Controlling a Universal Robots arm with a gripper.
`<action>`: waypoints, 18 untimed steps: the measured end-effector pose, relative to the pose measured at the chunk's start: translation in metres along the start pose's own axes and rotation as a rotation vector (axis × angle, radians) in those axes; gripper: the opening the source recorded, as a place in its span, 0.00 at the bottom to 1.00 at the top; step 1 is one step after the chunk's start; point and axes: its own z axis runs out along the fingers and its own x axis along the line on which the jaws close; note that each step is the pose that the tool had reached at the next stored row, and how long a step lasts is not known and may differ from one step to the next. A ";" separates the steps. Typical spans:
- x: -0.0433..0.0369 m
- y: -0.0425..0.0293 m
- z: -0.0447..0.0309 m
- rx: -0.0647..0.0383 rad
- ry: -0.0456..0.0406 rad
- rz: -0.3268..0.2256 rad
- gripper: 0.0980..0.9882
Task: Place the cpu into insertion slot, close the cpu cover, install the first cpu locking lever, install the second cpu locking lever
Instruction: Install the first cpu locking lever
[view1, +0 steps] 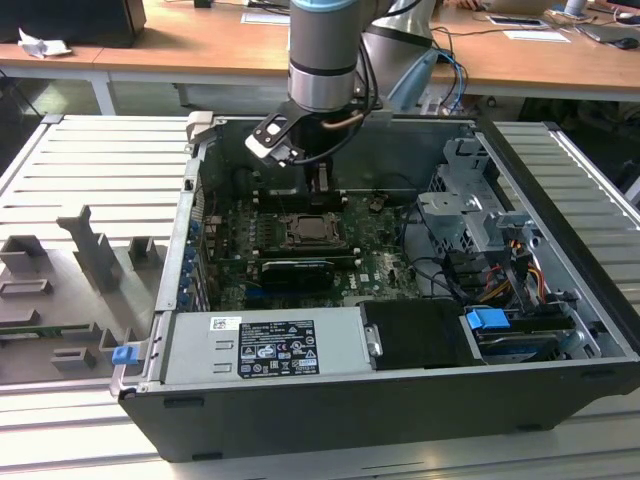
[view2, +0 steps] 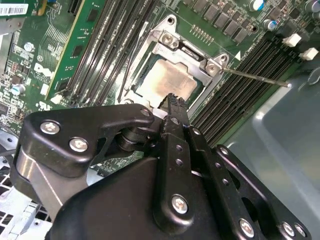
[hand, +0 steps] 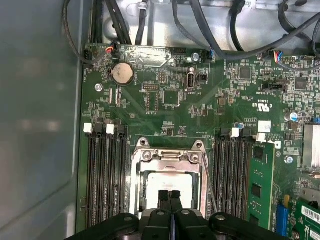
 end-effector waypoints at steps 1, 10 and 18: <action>0.0000 -0.0006 0.0000 0.000 0.0000 0.000 0.01; -0.0001 -0.0016 -0.0087 0.000 0.0000 0.000 0.01; -0.0005 -0.0011 -0.0339 0.000 -0.0088 -0.001 0.01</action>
